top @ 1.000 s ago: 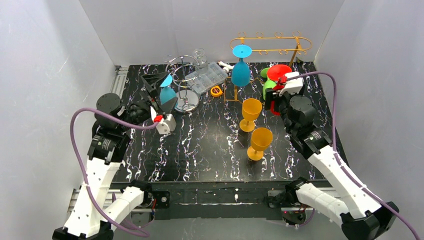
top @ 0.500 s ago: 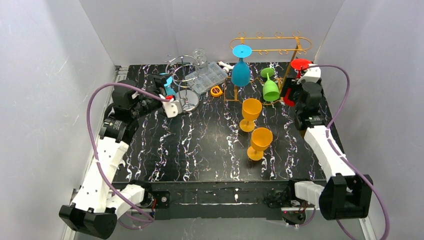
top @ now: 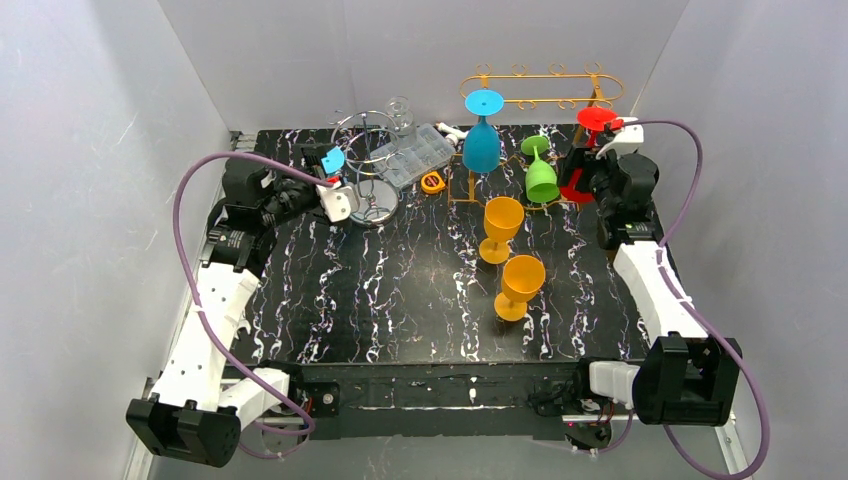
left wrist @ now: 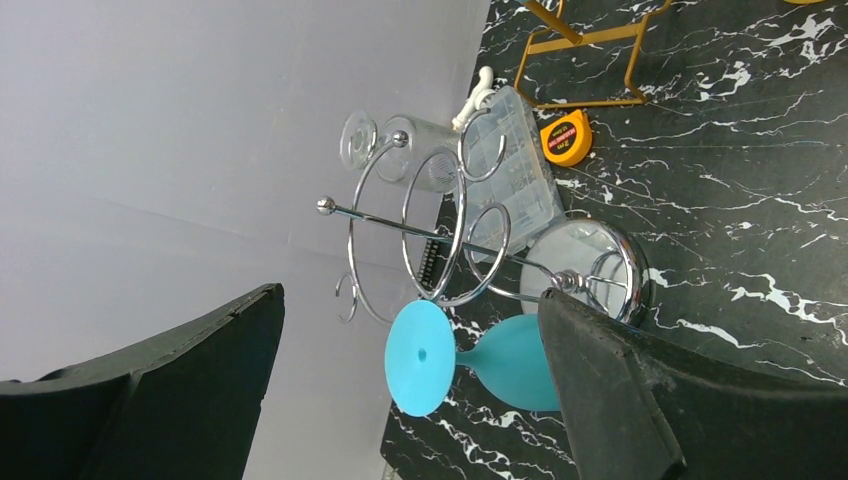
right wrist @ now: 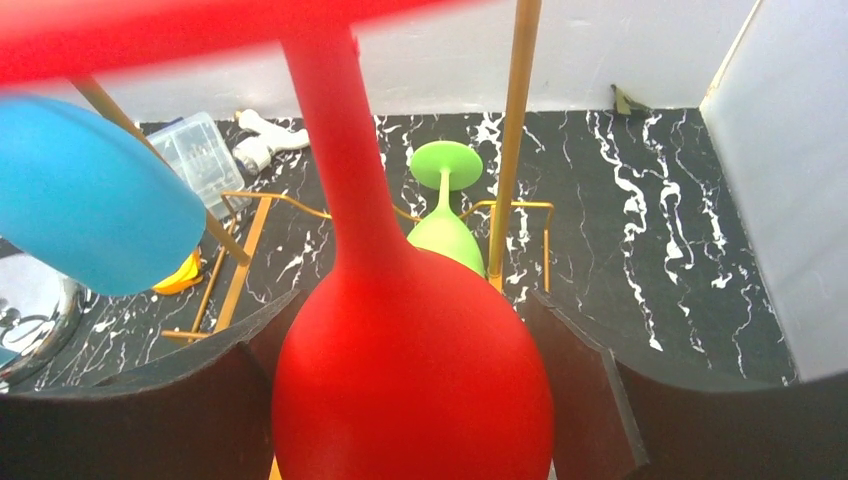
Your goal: Place the wine glass upside down on the wine glass rack
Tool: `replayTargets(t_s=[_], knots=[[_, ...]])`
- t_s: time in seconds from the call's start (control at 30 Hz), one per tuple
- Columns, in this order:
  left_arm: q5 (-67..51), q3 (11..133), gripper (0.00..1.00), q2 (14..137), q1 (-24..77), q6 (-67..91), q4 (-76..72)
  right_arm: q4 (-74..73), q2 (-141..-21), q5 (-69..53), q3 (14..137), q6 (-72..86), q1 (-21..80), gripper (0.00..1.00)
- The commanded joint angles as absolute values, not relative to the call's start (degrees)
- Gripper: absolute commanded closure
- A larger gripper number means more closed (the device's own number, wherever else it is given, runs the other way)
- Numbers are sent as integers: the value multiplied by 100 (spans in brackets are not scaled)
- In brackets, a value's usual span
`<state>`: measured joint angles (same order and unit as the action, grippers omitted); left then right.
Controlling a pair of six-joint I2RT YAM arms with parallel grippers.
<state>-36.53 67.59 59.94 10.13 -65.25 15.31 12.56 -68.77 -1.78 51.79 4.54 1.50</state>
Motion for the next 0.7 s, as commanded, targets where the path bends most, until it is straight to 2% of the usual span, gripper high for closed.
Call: replayTargets(t_s=[0.0, 0.67], knots=[[-3883, 6636, 2, 5911, 955, -6434, 1397, 1598, -6978, -360, 5697, 453, 57, 64], [-3879, 6711, 2, 5948, 949, -6634, 1648, 1986, -7715, -135, 5897, 280, -174, 65]])
